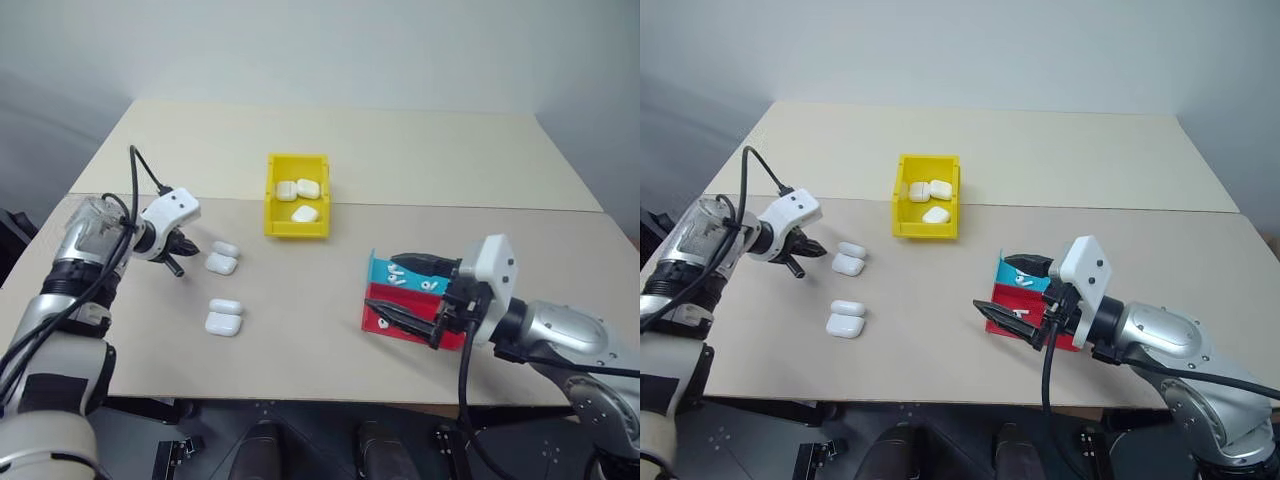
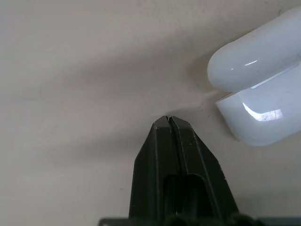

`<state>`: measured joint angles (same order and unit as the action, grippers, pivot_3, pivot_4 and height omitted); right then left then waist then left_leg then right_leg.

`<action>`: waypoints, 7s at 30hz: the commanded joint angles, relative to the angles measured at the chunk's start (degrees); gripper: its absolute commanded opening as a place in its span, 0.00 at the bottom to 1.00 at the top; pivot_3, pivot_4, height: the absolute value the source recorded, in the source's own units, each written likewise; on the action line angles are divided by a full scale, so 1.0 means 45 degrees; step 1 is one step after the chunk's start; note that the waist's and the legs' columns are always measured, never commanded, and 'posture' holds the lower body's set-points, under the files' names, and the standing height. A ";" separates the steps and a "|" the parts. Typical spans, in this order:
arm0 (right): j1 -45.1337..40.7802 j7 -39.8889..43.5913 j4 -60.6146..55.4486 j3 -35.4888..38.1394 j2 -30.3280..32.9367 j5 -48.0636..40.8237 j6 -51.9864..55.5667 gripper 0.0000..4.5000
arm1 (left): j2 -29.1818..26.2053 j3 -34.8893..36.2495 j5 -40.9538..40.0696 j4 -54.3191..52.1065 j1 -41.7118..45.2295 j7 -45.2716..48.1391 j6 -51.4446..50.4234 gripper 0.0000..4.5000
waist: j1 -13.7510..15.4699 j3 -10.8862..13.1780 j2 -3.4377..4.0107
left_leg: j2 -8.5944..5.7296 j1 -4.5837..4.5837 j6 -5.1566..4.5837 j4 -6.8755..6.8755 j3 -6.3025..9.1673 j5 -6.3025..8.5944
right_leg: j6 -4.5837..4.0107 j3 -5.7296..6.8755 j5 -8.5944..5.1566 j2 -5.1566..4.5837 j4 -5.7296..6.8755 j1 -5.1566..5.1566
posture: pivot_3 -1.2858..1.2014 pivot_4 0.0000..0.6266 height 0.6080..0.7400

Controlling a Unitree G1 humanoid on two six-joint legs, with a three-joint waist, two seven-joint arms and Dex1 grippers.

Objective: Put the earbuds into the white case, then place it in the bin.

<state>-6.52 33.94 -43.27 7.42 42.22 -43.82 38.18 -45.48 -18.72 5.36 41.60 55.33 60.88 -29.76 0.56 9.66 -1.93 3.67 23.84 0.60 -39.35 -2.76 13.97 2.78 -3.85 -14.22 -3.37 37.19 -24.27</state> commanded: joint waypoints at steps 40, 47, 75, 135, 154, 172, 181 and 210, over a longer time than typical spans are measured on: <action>0.0311 -0.0082 -0.0753 0.0221 0.0116 -0.0071 -0.0076 1.00 | 0.1715 0.0984 -0.0154 0.0039 0.0022 0.2165 0.3799 0.01 | 0.0003 -0.0003 -0.0003 | 0.0001 -0.0001 -0.0002 -0.0036 0.0005 0.0001 | 0.0004 0.0004 0.0002 0.0001 0.0007 0.0017 | 0.52 0.24 1.00; 0.0355 -0.0045 -0.0724 0.0310 0.0173 -0.0093 -0.0088 1.00 | 0.0750 0.0751 0.0696 0.0692 0.0514 0.2463 0.4852 0.05 | -0.0073 -0.0003 -0.0003 | 0.0004 -0.0001 -0.0004 -0.0039 0.0006 0.0003 | 0.0004 0.0004 0.0002 0.0004 0.0009 0.0015 | 0.52 0.24 1.00; -0.0167 0.0452 -0.0343 0.0059 0.0107 0.0269 -0.0205 1.00 | 0.0067 -0.1280 0.2146 -0.1001 0.1473 0.7026 0.6980 0.99 | -0.0011 -0.0002 -0.0003 | 0.0011 0.0013 -0.0028 -0.0079 0.0005 0.0017 | 0.0005 0.0006 0.0002 0.0006 0.0014 0.0019 | 0.52 0.24 1.00; -0.2297 0.2844 0.2394 -0.0108 0.2774 0.1724 0.0181 1.00 | 0.1227 0.6115 -0.4816 -0.8742 -0.3058 0.2888 0.0596 0.62 | -0.0257 -0.0002 -0.0002 | 0.0014 0.0002 -0.0035 -0.0123 0.0009 0.0021 | 0.0008 0.0002 0.0002 -0.0003 0.0100 0.0012 | 0.52 0.24 1.00; -0.9267 0.2014 0.3649 -0.6837 0.3208 0.2391 1.0073 0.87 | 0.2402 0.5138 -0.8587 -1.1387 -0.4960 0.4032 0.1095 0.62 | -0.0262 -0.0003 0.0003 | 0.0014 -0.0011 -0.0036 -0.0108 -0.0004 0.0021 | -0.0004 -0.0021 0.0004 0.0005 0.0100 -0.0004 | 0.52 0.24 1.00; -0.8828 0.1262 0.3035 -0.7929 0.2806 0.2754 1.0576 0.65 | 0.2395 0.4831 -0.8855 -1.2082 -0.5891 0.3347 0.1417 0.62 | -0.0287 -0.0003 0.0003 | 0.0014 0.0009 -0.0040 -0.0108 -0.0003 0.0024 | -0.0001 -0.0015 0.0004 0.0000 0.0083 -0.0015 | 0.52 0.24 1.00; -0.8753 0.1051 0.3375 -0.8521 0.2541 0.3307 1.0031 0.65 | 0.2254 0.4770 -0.9066 -1.2534 -0.6202 0.2980 0.1266 0.62 | -0.0297 -0.0003 0.0003 | 0.0013 0.0009 -0.0041 -0.0106 -0.0003 0.0025 | 0.0000 -0.0015 0.0004 0.0000 0.0079 -0.0015 | 0.52 0.24 1.00; -0.8364 0.1714 0.3471 -0.8545 0.2010 0.3727 0.9829 0.14 | 0.1622 0.4914 -0.9681 -1.2617 -0.6206 0.2888 0.1064 0.62 | -0.0316 -0.0003 0.0003 | 0.0015 0.0004 -0.0043 -0.0101 -0.0003 0.0026 | 0.0000 -0.0014 0.0003 0.0002 0.0072 -0.0011 | 0.52 0.24 1.00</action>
<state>-44.41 41.18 -26.57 -32.70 51.58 -26.13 81.79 -37.40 2.38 -36.53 -13.07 26.56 73.62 -24.99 -0.86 9.64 -1.91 3.74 23.86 0.40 -39.80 -2.77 14.09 2.77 -3.92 -14.20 -3.36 37.52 -24.32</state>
